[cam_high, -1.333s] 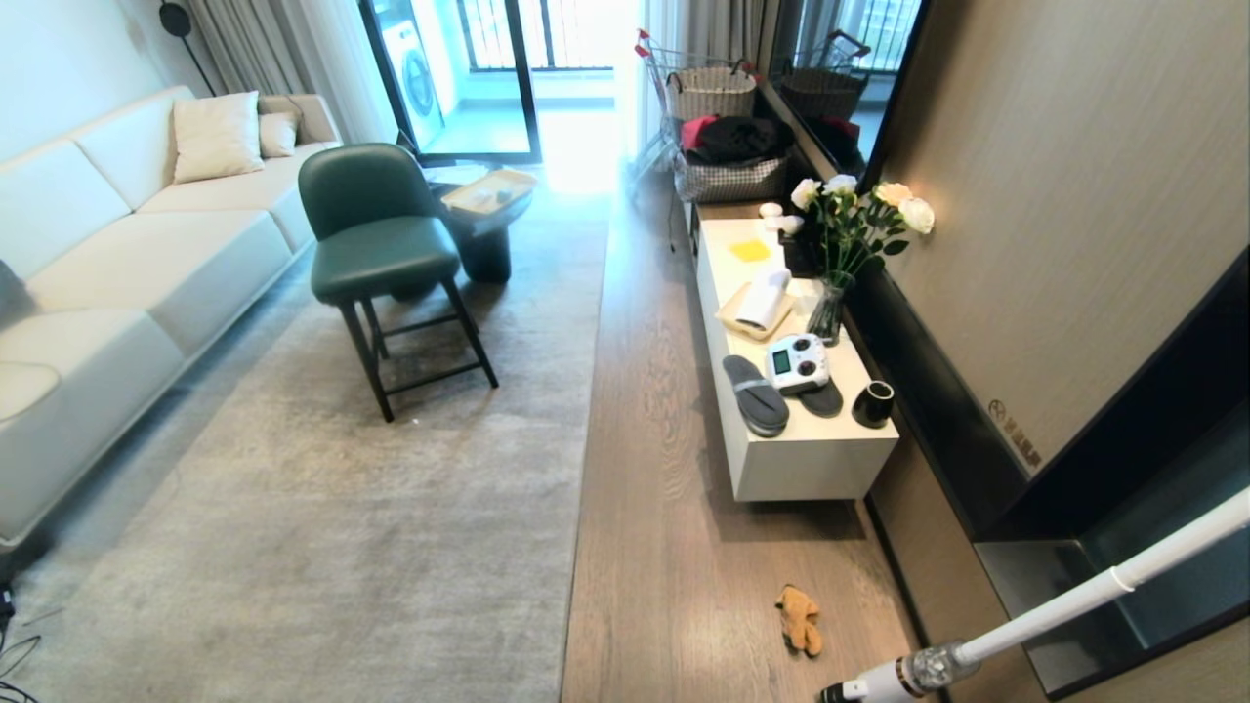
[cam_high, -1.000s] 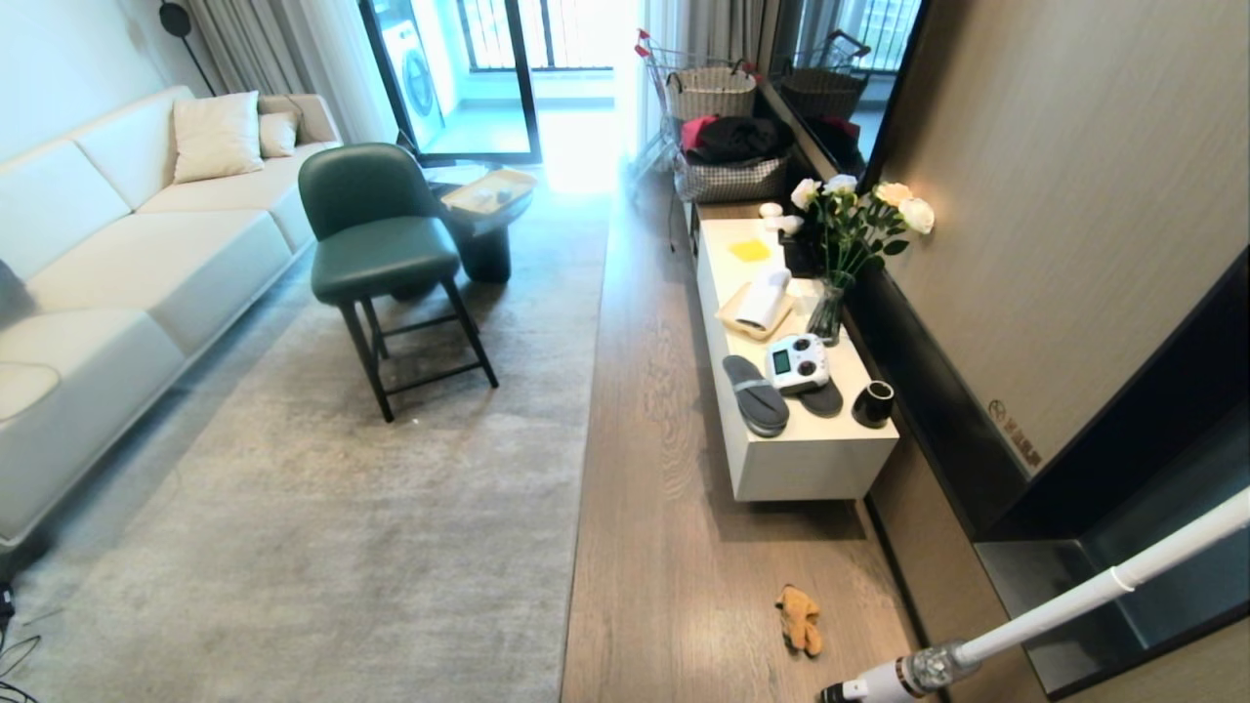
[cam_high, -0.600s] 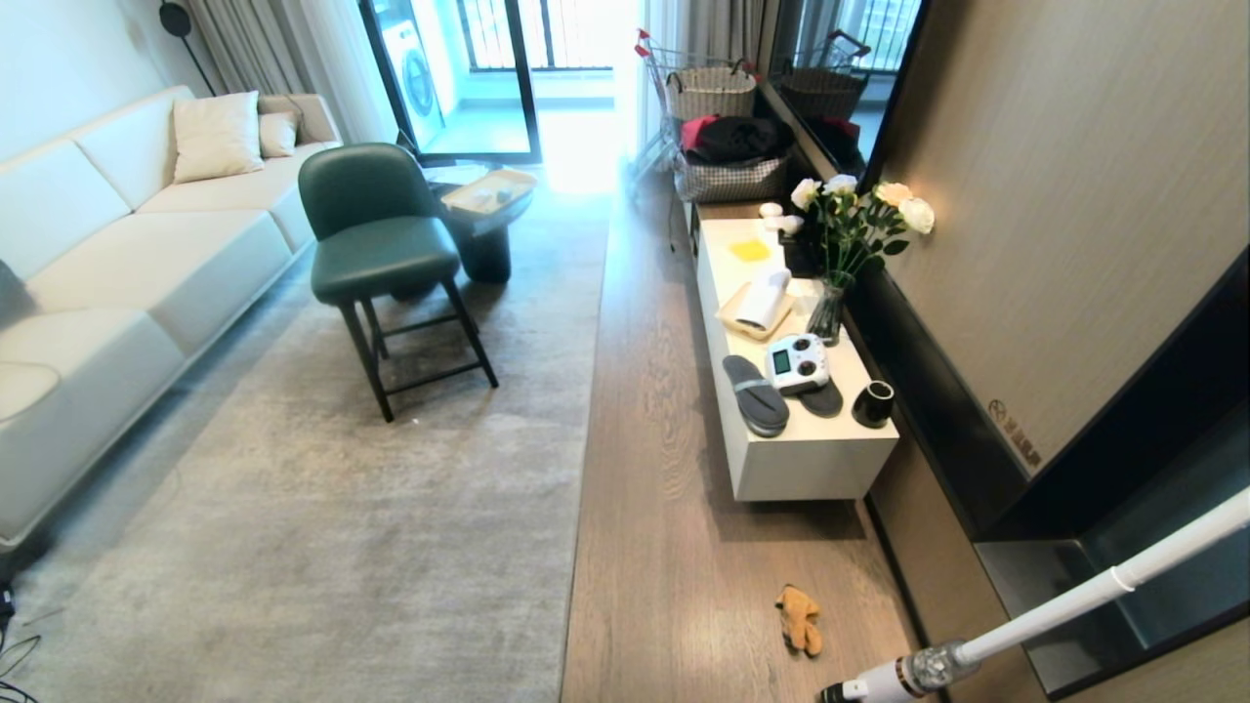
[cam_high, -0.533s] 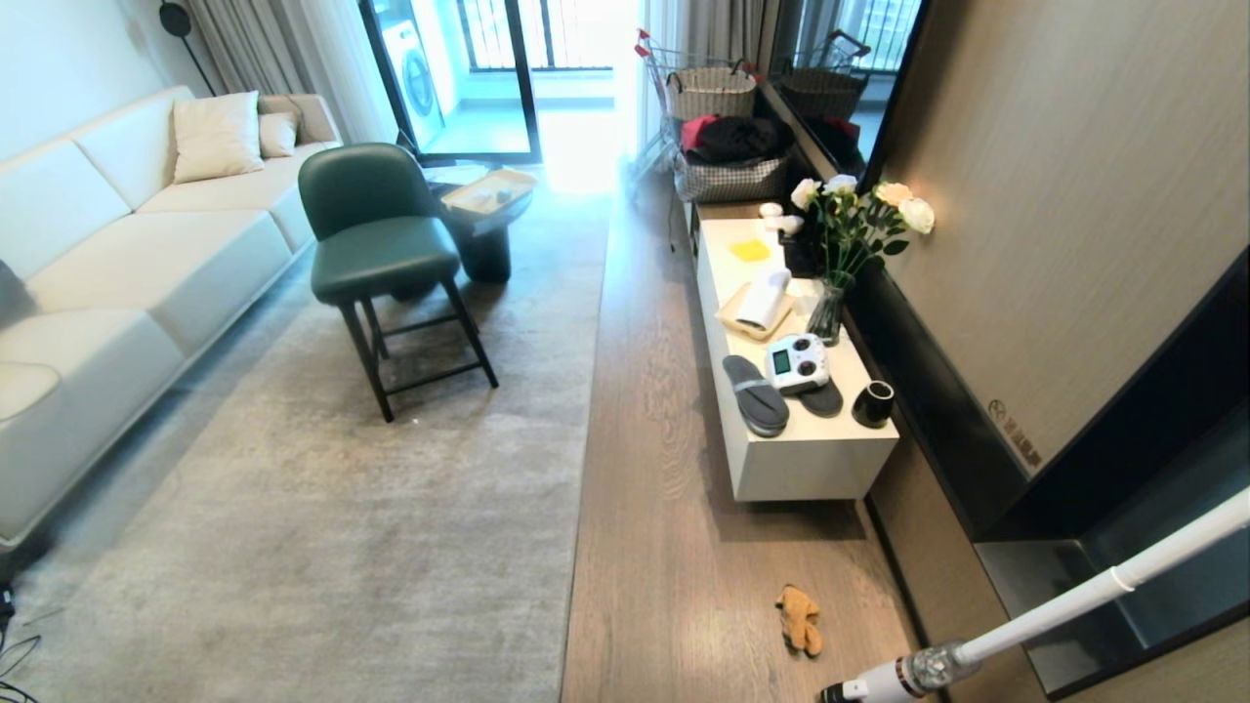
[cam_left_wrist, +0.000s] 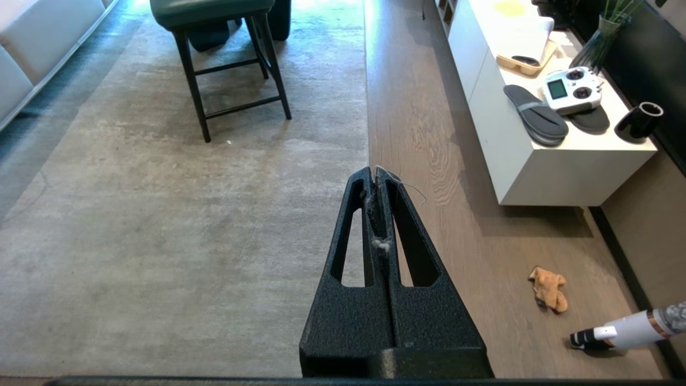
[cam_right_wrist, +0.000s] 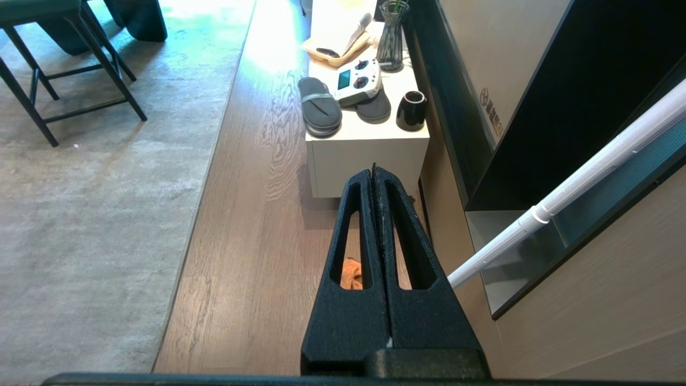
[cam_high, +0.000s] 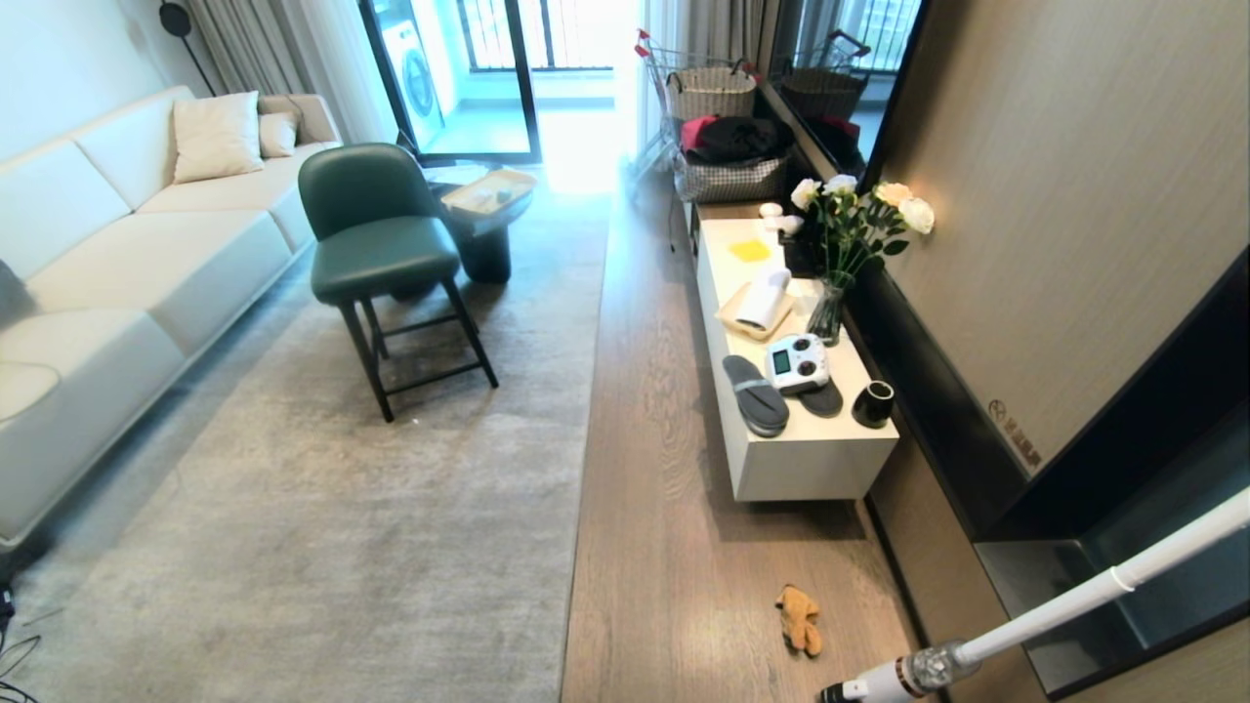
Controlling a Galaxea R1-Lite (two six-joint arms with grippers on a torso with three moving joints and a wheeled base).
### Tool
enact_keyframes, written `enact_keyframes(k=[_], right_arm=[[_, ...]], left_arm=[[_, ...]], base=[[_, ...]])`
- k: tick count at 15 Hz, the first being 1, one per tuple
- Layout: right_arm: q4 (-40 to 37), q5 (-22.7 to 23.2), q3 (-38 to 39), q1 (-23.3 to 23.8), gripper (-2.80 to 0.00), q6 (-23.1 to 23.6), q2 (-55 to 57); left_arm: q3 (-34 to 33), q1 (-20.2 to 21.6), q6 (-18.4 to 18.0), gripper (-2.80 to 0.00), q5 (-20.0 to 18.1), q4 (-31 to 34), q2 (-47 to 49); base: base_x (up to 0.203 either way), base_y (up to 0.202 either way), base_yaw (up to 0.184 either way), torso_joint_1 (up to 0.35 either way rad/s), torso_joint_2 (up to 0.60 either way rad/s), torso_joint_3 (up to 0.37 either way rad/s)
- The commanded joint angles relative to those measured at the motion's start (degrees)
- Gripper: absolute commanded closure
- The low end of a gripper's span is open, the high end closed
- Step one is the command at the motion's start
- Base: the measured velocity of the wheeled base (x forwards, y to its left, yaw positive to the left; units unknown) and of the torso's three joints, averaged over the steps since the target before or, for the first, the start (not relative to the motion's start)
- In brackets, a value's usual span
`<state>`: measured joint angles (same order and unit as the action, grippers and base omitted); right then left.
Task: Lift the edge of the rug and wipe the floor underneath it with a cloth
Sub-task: Pick up the rag
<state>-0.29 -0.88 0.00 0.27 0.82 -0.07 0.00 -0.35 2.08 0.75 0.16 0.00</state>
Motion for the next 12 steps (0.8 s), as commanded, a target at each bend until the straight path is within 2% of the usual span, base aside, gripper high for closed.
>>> enact_keyframes(k=[1,10,12], right_arm=[[-0.03,0.00,0.00,0.00,0.00,0.01,0.07],[-0.06,-0.09,0.00,0.00,0.00,-0.13,0.07],[0.01,-0.64,0.00,0.00,0.00,-1.95,0.07]], left_arm=[[0.00,0.00,0.02,0.00,0.04,-0.01,0.00],[0.00,0.00,0.02,0.00,0.04,0.02,0.00],[0.00,0.00,0.02,0.00,0.04,0.02,0.00]], base=[[0.000,0.000,0.000,0.000,0.00,0.000],[0.000,0.000,0.000,0.000,0.00,0.000],[0.000,0.000,0.000,0.000,0.00,0.000]])
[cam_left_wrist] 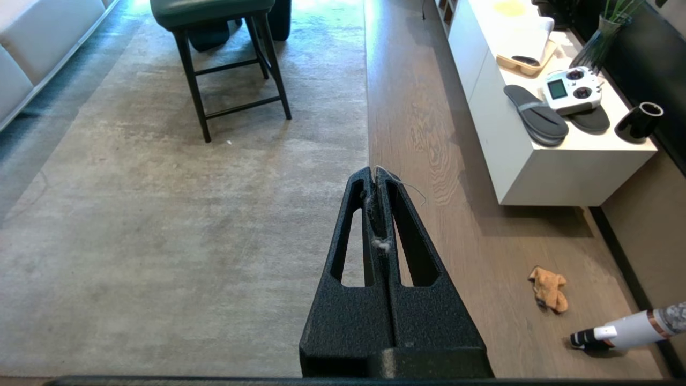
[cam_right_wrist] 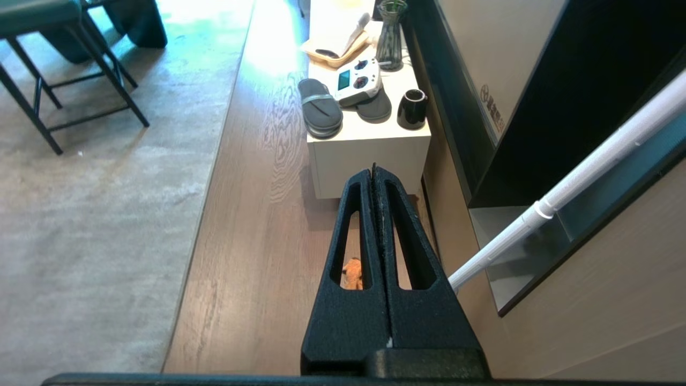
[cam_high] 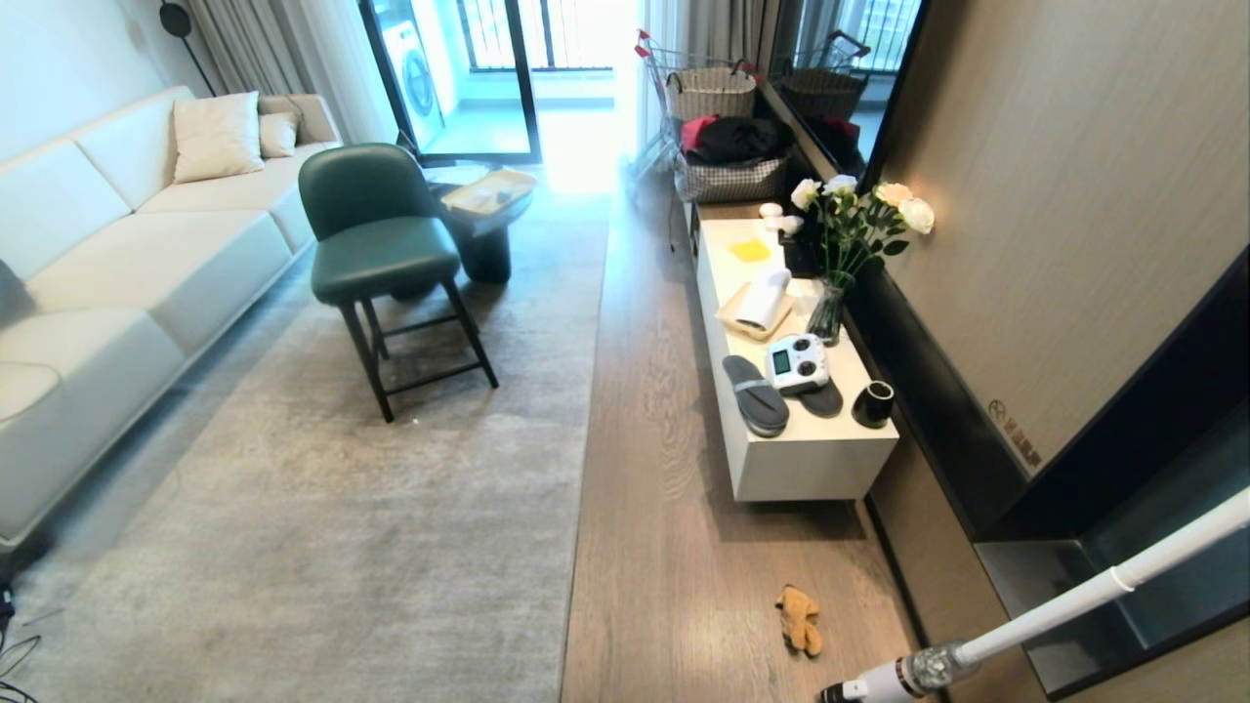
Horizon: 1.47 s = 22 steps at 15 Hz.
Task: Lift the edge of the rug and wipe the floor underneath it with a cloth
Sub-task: Pick up the rag
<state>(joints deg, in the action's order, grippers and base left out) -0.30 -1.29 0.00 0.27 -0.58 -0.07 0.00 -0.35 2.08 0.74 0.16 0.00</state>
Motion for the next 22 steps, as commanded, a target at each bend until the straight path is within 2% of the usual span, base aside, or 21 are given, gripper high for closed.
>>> enact_keyframes(k=[1,12,22], right_arm=[[0.13,-0.87,0.00,0.00,0.00,-1.65,0.07],[0.26,-1.00,0.00,0.00,0.00,-1.96,0.07],[0.30,-1.00,0.00,0.00,0.00,-2.05,0.07]], left_arm=[[0.00,0.00,0.02,0.00,0.05,0.02,0.00],[0.00,0.00,0.02,0.00,0.05,0.02,0.00],[0.00,0.00,0.02,0.00,0.05,-0.06,0.00]], base=[[0.000,0.000,0.000,0.000,0.00,0.000],[0.000,0.000,0.000,-0.082,0.19,0.103],[0.000,0.000,0.000,-0.130,0.30,0.167]])
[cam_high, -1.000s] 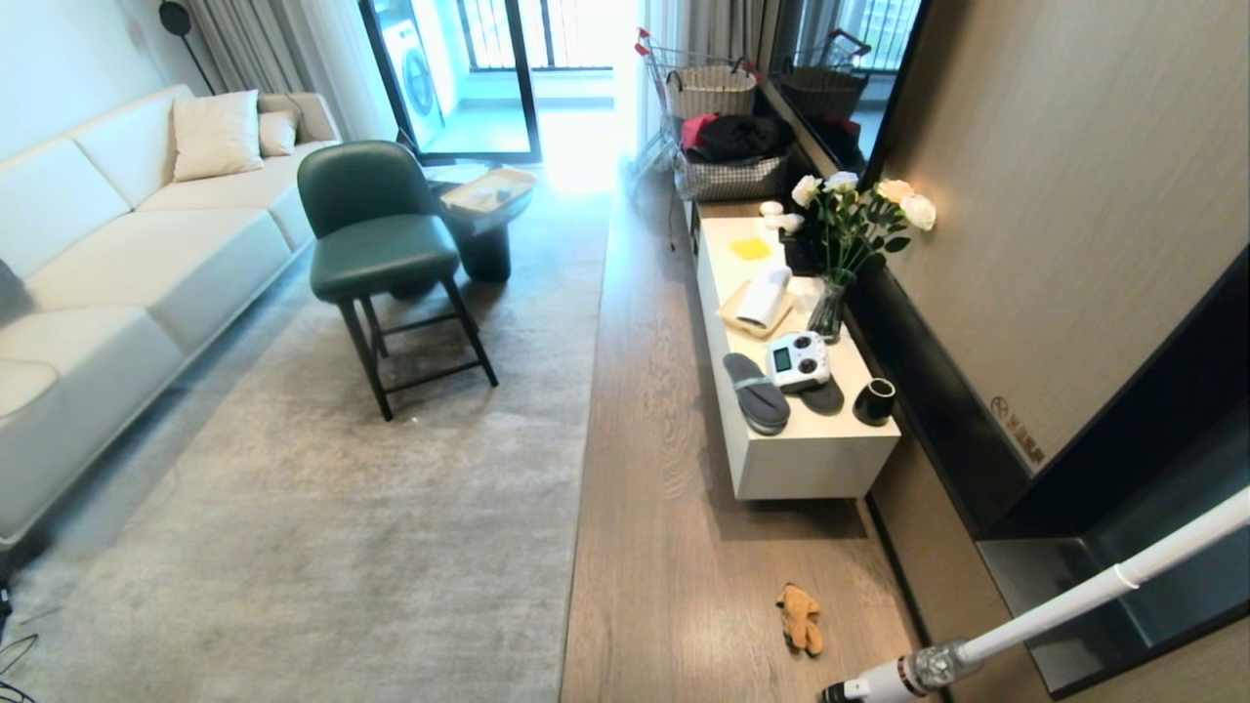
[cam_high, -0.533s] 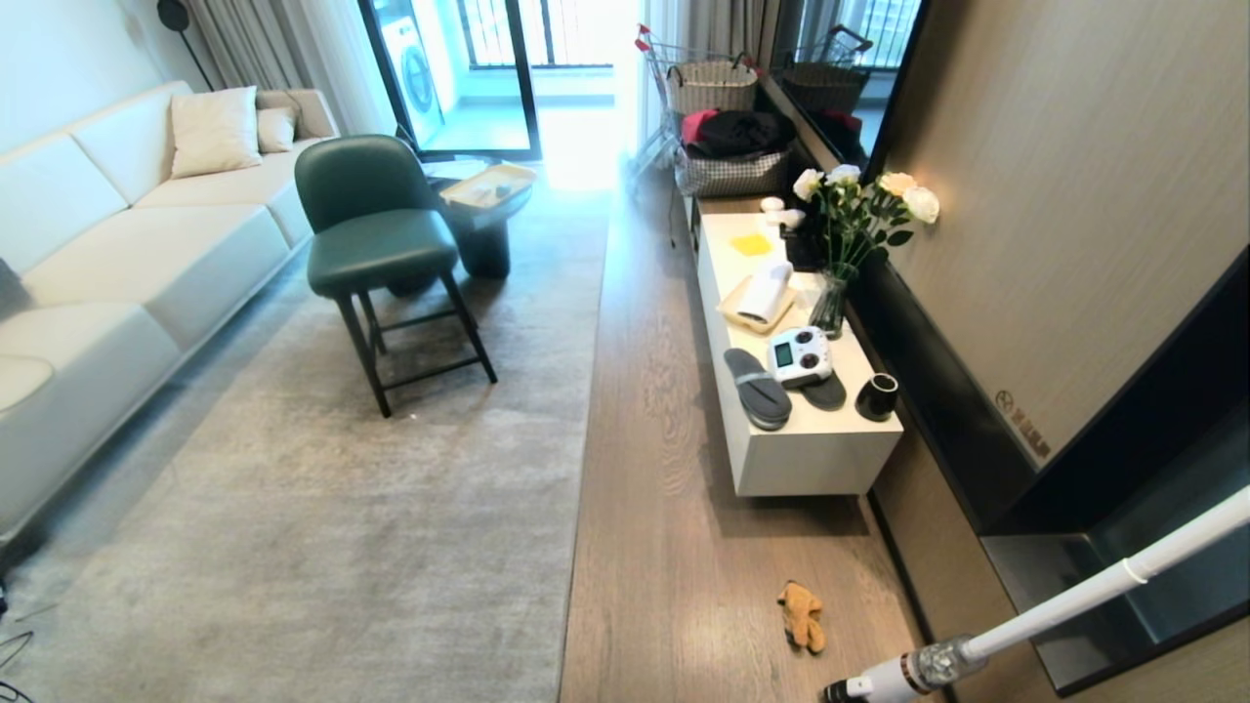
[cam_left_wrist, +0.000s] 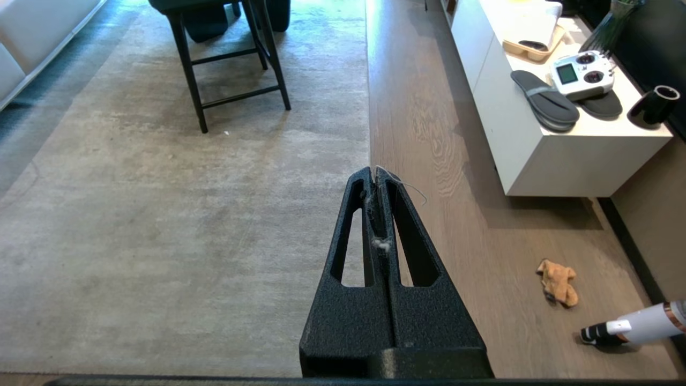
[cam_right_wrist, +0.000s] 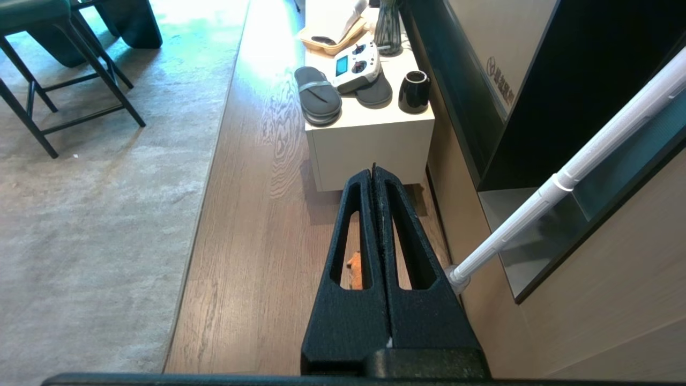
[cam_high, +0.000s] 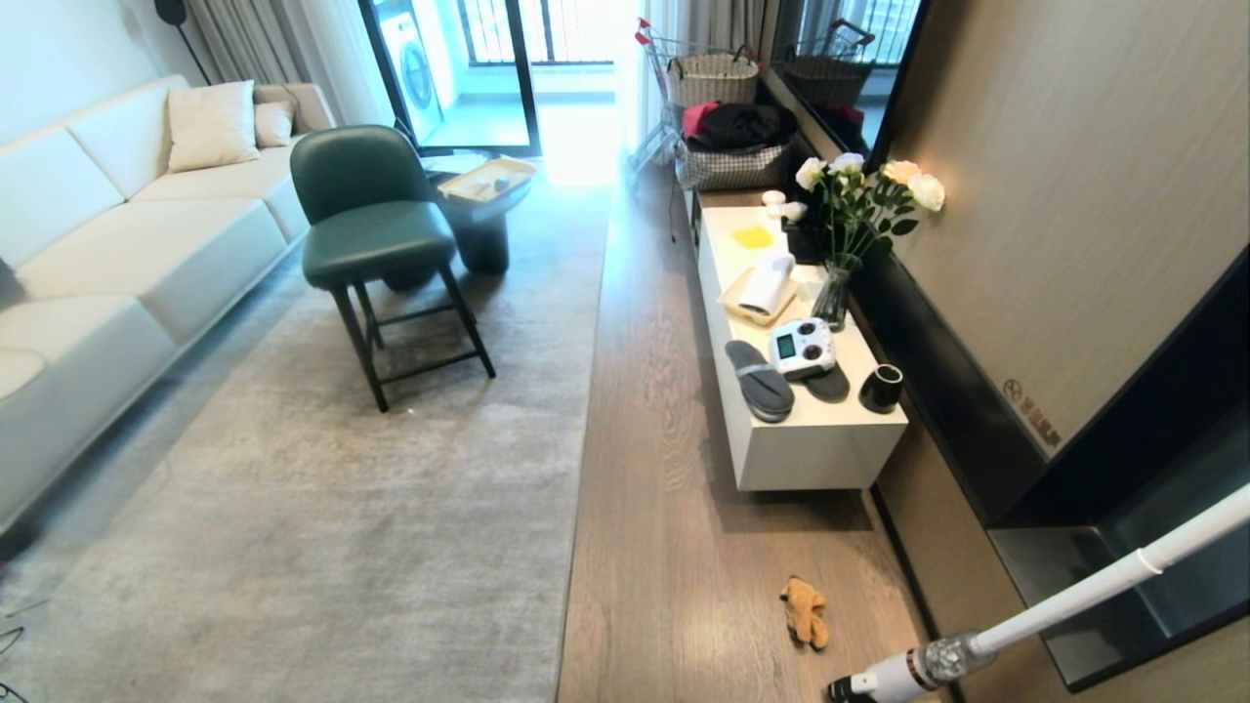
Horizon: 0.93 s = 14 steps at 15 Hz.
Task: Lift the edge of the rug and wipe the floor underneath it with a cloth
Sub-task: Pick up the rag
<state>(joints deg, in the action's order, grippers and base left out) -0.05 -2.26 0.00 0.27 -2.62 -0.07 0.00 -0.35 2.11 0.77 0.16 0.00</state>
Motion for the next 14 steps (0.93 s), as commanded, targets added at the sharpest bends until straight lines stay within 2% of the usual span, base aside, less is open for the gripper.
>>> enact_keyframes(k=[1,14], right_arm=[[0.01,-0.03,0.00,0.00,0.00,-0.01,0.07],[-0.04,-0.03,0.00,0.00,0.00,-0.05,0.07]], left_arm=[[0.00,0.00,0.00,0.00,0.02,0.02,0.00],[0.00,0.00,0.00,0.00,0.02,0.02,0.00]], base=[[0.000,0.000,0.000,-0.133,0.32,0.176],[0.000,0.000,0.000,-0.135,0.34,0.200]])
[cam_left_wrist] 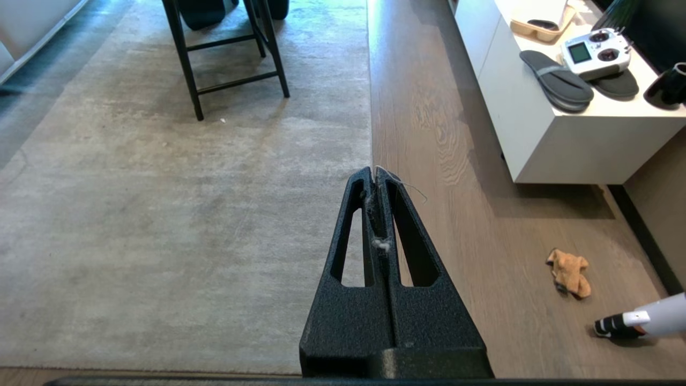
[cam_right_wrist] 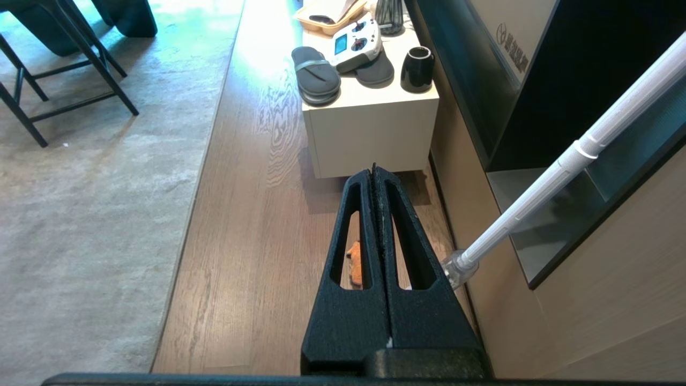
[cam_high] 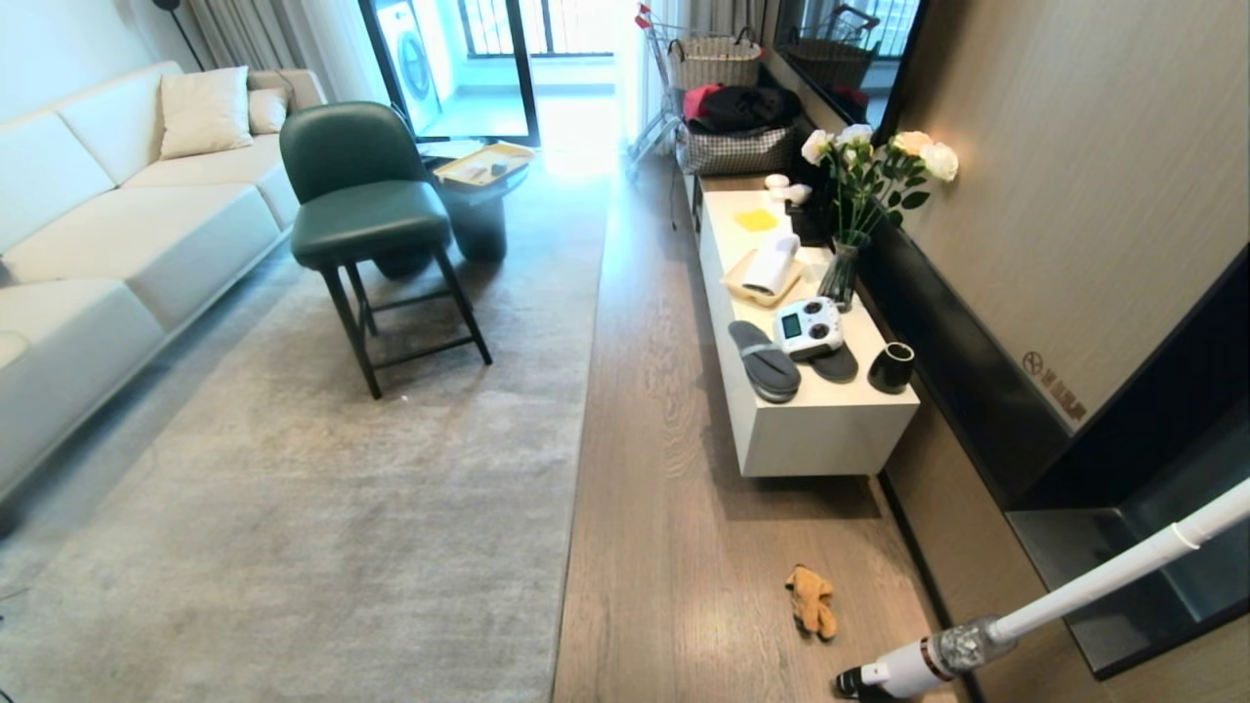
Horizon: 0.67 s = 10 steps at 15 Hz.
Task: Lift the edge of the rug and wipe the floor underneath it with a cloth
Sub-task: Pick up the rag
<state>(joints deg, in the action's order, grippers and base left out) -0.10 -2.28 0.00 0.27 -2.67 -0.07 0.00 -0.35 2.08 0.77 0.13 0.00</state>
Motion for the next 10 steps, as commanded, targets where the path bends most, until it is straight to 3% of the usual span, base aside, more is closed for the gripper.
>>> enact_keyframes(k=[1,10], right_arm=[[0.01,-0.01,0.00,0.00,0.00,-0.05,0.07],[0.01,-0.01,0.00,0.00,0.00,-0.23,0.07]], left_arm=[[0.00,0.00,0.02,0.00,0.02,0.04,0.00],[0.00,0.00,0.02,0.00,0.02,0.02,0.00]], base=[[0.000,0.000,0.000,-0.149,0.38,0.232],[0.000,0.000,0.000,-0.188,0.53,0.337]])
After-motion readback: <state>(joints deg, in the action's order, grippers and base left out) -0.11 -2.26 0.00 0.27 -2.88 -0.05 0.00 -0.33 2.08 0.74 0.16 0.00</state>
